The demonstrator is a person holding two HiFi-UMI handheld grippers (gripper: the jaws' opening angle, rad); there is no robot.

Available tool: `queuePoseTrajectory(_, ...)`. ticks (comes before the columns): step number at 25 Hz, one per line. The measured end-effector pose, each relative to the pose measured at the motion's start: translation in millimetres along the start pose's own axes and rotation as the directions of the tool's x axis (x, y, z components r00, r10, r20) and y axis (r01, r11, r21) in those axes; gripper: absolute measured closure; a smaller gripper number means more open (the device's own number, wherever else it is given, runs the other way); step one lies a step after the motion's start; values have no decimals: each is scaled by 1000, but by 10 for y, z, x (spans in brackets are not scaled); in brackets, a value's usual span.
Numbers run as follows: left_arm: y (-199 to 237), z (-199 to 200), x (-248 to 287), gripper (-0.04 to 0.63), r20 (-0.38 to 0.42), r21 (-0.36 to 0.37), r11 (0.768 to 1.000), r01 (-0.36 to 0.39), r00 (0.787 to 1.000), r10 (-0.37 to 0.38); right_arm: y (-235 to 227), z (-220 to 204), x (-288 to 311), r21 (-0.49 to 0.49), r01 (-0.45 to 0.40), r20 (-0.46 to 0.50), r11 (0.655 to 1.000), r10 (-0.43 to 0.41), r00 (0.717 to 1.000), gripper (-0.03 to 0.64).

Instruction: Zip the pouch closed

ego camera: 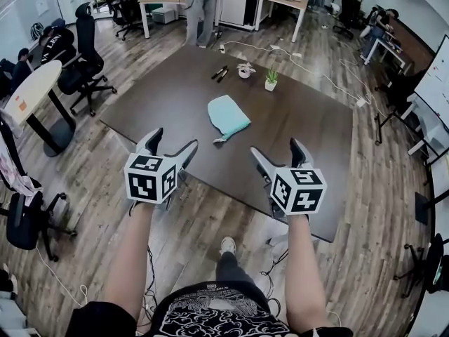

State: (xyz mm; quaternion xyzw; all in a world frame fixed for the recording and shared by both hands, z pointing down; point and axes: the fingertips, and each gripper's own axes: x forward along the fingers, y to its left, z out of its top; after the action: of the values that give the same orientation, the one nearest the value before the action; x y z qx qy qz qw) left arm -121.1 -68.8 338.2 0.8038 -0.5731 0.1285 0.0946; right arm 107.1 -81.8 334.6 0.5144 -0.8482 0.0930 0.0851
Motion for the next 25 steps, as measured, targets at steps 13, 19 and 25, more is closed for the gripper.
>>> queuePoseTrajectory(13,18,365,1101,222,-23,1,1000,-16,1000,16,-782,221,877,5,-28,-21,1000,28,999,161)
queuePoseTrajectory(19,30,547,1463,222,-16,7,999,-36,999,36,-1080,312,1163,9,-33,-21,999,33,999,161)
queuePoseTrajectory(25,13,651,1743,222,-23,18,999,-30,999,30,-1261,375,1328,14,-31,-18,999,31,999,161)
